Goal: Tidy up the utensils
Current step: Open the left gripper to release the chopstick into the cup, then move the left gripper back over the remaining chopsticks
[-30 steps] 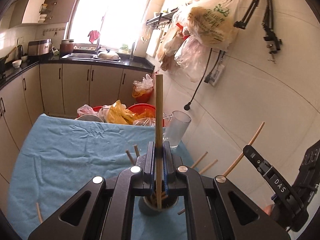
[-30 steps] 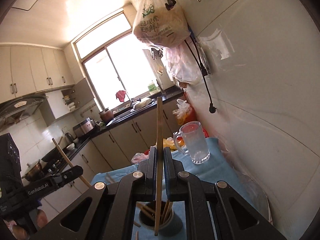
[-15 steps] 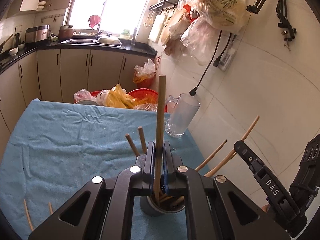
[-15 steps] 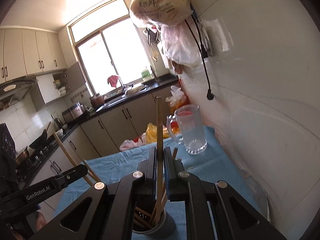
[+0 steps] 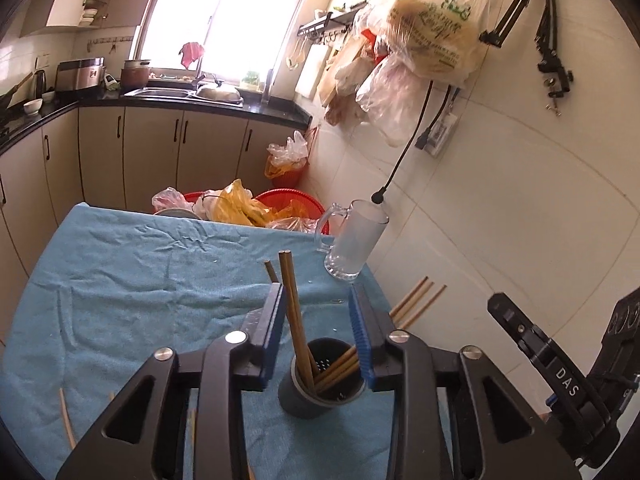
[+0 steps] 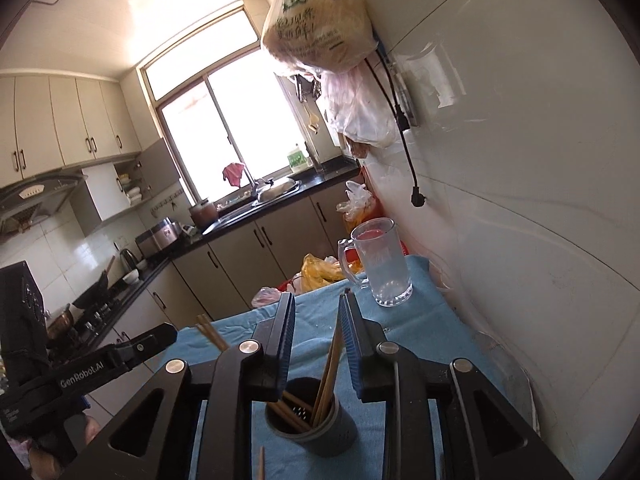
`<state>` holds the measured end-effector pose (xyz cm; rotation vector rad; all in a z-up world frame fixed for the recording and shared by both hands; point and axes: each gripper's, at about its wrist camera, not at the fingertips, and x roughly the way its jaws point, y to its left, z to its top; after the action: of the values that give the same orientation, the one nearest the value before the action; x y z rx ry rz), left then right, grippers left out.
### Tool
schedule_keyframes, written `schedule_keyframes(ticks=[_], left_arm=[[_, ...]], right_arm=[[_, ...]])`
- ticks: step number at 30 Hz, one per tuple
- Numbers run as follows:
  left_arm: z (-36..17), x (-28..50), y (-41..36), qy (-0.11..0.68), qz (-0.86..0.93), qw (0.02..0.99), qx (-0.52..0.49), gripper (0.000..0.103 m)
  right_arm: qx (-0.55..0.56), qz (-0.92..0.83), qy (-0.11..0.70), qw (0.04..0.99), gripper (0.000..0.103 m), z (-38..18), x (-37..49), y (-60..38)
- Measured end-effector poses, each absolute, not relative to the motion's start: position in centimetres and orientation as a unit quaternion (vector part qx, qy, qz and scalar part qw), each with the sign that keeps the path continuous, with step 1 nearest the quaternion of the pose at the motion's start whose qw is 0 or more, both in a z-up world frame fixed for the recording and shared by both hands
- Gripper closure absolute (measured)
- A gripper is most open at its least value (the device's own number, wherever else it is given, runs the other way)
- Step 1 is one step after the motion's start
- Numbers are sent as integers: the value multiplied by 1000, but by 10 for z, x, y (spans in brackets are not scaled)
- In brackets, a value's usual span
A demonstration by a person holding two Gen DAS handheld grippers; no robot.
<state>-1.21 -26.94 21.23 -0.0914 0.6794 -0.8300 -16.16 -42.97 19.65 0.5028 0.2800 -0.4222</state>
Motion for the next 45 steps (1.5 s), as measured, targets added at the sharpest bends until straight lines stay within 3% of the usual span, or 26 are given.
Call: schedule_keyframes(ticks=[11, 25, 36, 45], left_arm=[[197, -62, -176, 330, -360, 871, -50, 65], [95, -94, -33, 441, -258, 857, -73, 64], [60, -72, -10, 486, -228, 840, -81, 64], [40, -15, -15, 517, -196, 829, -80, 64]], right_arm=[[250, -157, 199, 934, 71, 161, -200, -378], [267, -76, 311, 909, 71, 110, -195, -309], [257, -35, 378, 888, 71, 83, -160, -274], [239, -39, 435, 867, 71, 60, -80, -271]])
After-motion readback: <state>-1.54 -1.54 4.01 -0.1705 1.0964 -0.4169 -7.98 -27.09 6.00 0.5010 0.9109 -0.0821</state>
